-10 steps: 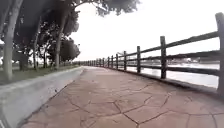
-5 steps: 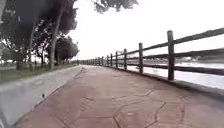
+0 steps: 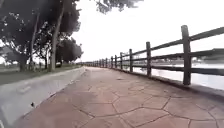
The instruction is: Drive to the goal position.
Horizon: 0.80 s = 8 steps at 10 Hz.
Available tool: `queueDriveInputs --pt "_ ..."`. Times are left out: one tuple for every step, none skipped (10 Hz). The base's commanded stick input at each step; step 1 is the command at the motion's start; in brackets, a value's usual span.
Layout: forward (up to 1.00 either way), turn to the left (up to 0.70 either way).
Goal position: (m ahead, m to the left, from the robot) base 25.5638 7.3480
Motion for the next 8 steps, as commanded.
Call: queueDriveInputs --pt "0.99 0.00" --pt "0.99 0.00" --pt "0.99 0.00" --pt "0.99 0.00" --pt "0.99 0.00" --pt "0.99 0.00" --pt "0.99 0.00" --pt "0.99 0.00"
